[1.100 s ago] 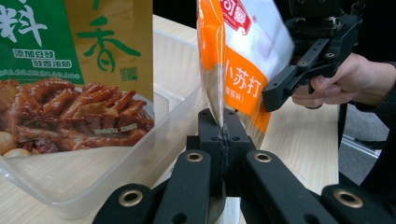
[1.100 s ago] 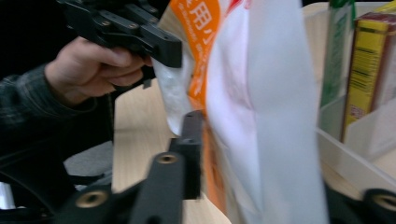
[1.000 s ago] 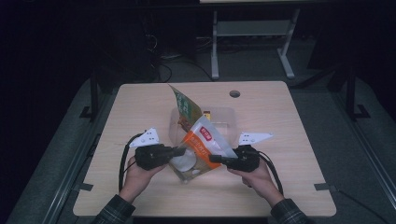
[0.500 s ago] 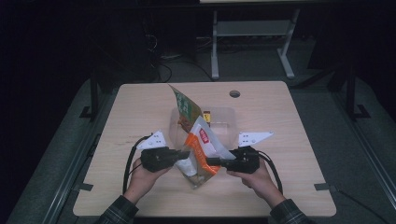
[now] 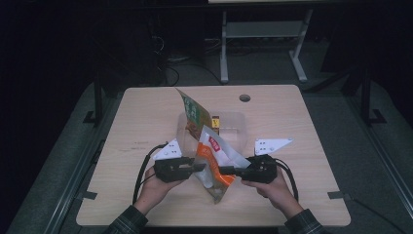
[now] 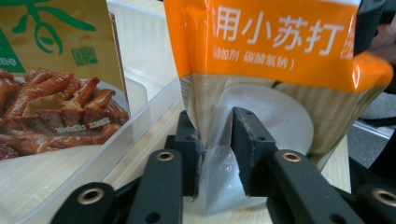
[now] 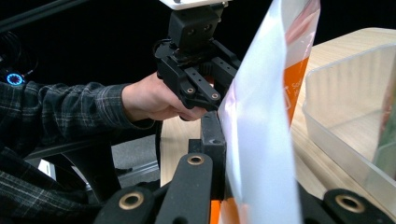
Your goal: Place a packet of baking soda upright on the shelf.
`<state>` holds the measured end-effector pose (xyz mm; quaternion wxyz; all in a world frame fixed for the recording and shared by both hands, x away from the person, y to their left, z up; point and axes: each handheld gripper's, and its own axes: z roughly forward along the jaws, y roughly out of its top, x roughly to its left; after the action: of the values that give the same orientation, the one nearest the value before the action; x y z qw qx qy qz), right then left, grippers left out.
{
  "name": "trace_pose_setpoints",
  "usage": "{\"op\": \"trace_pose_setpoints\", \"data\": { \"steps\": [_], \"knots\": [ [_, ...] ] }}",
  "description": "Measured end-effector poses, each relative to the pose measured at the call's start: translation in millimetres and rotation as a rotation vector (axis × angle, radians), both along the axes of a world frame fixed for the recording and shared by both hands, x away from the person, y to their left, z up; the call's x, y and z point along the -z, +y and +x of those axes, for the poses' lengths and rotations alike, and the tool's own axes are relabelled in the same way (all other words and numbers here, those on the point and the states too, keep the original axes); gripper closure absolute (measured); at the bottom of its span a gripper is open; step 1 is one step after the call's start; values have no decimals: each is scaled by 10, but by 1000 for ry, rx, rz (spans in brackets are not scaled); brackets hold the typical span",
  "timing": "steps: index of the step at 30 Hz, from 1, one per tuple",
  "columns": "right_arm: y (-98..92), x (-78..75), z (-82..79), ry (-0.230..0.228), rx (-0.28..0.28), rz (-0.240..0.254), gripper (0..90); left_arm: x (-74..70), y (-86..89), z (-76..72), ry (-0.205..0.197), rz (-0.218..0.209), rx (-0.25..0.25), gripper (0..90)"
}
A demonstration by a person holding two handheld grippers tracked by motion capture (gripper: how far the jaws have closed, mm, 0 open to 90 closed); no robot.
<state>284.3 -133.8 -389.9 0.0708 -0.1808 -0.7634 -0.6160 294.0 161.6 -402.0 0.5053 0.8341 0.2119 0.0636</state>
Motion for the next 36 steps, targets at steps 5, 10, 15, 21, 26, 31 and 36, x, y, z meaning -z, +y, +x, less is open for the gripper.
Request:
{"op": "trace_pose_setpoints", "data": {
  "steps": [5, 10, 15, 21, 26, 31, 36],
  "knots": [
    [-68, -51, -20, -11, 1, -15, 900, 18, -25, -6, -7, 21, 5, 657],
    [-165, -105, -40, -36, 12, -41, 900, 34, -17, -2, -6, 32, -6, 584],
    [-277, -172, -57, -66, 27, -86, 900, 58, 47, 5, 12, 58, -20, 504],
    [-377, -225, -39, -92, 51, -120, 900, 90, 167, 2, 33, 83, -49, 414],
    [-474, -275, -30, -105, 71, -115, 900, 102, 299, -16, 46, 99, -71, 368],
    [-562, -337, 11, -114, 99, -114, 900, 99, 385, -40, 54, 96, -92, 345],
    [-623, -378, 116, -121, 130, -121, 900, 137, 445, -82, 64, 113, -90, 324]
  ]
}}
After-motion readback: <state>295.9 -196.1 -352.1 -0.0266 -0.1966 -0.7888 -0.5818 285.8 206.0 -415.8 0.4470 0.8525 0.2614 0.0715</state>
